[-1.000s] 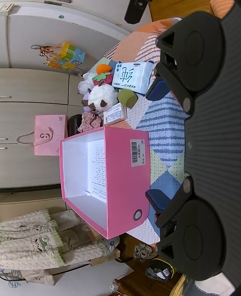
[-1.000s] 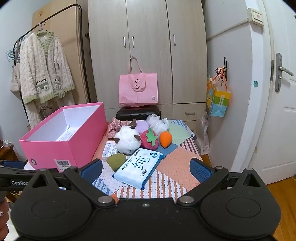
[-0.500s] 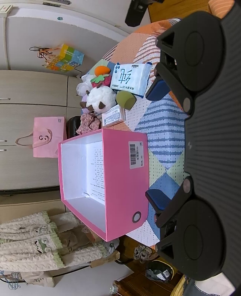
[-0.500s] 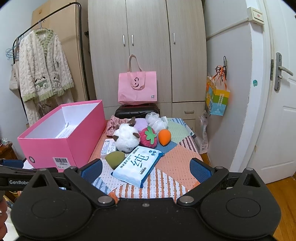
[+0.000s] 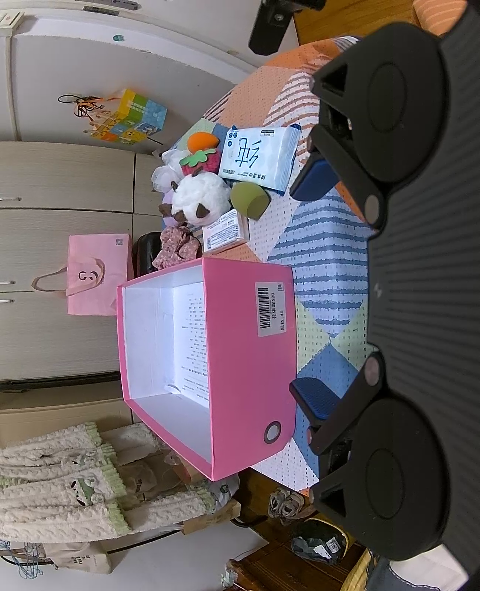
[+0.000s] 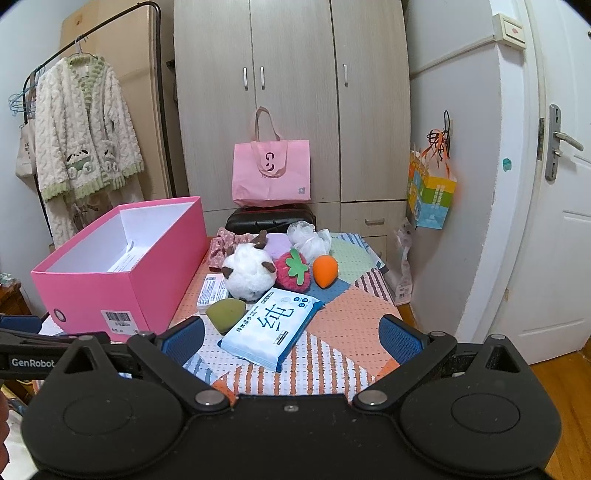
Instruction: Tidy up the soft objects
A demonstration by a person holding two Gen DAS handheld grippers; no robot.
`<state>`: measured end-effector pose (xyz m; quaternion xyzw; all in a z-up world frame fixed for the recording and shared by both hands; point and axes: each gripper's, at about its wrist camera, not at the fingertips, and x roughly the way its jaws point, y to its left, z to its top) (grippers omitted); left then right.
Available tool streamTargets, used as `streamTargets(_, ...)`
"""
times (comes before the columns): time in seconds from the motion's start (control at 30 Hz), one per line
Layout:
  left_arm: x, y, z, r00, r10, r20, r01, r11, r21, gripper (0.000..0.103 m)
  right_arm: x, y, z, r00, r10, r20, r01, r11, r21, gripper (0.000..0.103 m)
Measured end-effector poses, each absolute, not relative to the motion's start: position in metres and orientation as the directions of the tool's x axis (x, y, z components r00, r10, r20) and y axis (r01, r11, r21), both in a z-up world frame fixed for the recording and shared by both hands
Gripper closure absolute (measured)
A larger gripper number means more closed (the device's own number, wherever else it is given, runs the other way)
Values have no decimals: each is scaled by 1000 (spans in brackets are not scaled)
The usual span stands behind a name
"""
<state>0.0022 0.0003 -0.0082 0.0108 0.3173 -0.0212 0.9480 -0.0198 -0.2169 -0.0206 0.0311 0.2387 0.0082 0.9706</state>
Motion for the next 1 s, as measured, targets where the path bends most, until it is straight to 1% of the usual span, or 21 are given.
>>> streamTargets(0.17,-2,1,-8,813,-36,-582,52,999,11,0,-20,-216,-21,887,30,-461,-2,998,62,1)
streamTargets(0.4,-13,1,-4,870,-45,-491,62,998,18,0,-23,-216,-23,888,32,-458,-3,998,64,1)
streamTargets(0.57,-16,3,-4,880,-64,-470,80,997,14,0,-24,-216,-22,889,32,-456,-3,998,63,1)
streamTargets(0.73,-24,4,-6,907,-55,-417,75,997,32,1,-28,-216,-23,892,32,-450,-4,998,63,1)
streamTargets(0.9,-29,7,-4,914,-83,-397,94,996,8,1,-33,-217,-24,897,25,-441,0,998,56,1)
streamTargets(1.0,-28,9,-1,912,-127,-389,127,992,-26,1,-35,-217,-23,909,9,-418,2,1000,26,1)
